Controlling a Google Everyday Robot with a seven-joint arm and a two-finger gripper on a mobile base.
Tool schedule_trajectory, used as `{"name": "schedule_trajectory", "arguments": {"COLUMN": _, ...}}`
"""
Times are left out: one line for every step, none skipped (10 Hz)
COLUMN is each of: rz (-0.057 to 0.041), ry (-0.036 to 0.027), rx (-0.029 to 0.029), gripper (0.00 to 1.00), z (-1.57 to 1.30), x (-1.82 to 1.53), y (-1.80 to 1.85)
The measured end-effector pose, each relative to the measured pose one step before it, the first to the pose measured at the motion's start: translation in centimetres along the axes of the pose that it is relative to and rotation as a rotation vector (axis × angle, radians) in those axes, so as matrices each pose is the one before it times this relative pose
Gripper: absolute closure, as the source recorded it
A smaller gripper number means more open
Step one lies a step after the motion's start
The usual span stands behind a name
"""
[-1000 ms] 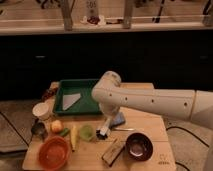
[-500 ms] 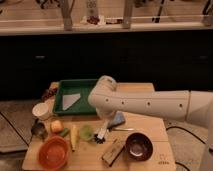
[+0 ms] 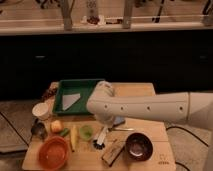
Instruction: Place brush in plastic cup
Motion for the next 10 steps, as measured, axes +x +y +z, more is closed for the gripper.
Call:
{"name": "schedule_trajectory", "arguments": {"rz": 0.00161, "ry": -0.00296, "rx": 0.00227, "gripper": 0.9, "z": 0.0, "x": -0.148, "y": 0.189}}
{"name": "schedule_trajectory", "arguments": {"rz": -0.00284, "ry": -0.00026, "rx": 0.0012, "gripper": 0.9, "z": 0.023, "x": 0.245, "y": 0.018}}
{"name": "schedule_trajectory", "arguments": {"rz": -0.00554, "ry": -0.00081, "rx": -0.00066, "gripper": 0.9, "z": 0.152, "x": 0.042, "y": -0.056}}
{"name": "schedule_trajectory", "arguments": {"rz": -0.00397, "ry": -0.0017, "rx": 0.0028, "gripper": 0.9, "z": 0.129, "x": -0.298, "y": 0.082}}
{"name": "schedule_trajectory", "arguments": {"rz": -0.0004, "ry": -0.00064, "rx": -0.00602, "gripper": 0.93, "z": 0.105, "x": -0.434, "y": 0.561}}
{"name": "schedule_trajectory", "arguments": {"rz": -0.00022, "ry": 0.00045, "rx": -0.00003, "gripper": 0.96, "z": -0.001, "x": -0.203, "y": 0.191}}
{"name": "schedule_trajectory", "arguments": {"rz": -0.00462, "ry": -0.00185, "rx": 0.00305, "gripper": 0.96, "z": 0.012, "x": -0.191, "y": -0.179}}
{"name": "schedule_trajectory", "arguments": {"rz": -0.00386, "ry": -0.00111, "rx": 0.0067, "gripper": 0.96, "z": 0.012, "x": -0.147, "y": -0.238}}
{"name": "schedule_trajectory", "arguments": {"rz": -0.00004, "ry": -0.00071, "rx": -0.00257, "gripper": 0.96, "z": 0.052, "x": -0.272, "y": 0.23}}
{"name": "schedule_trajectory", "arguments": {"rz": 0.00176, "ry": -0.00429, "rx": -0.00169, "gripper": 0.95, "z": 0.085, "x": -0.452, "y": 0.378}}
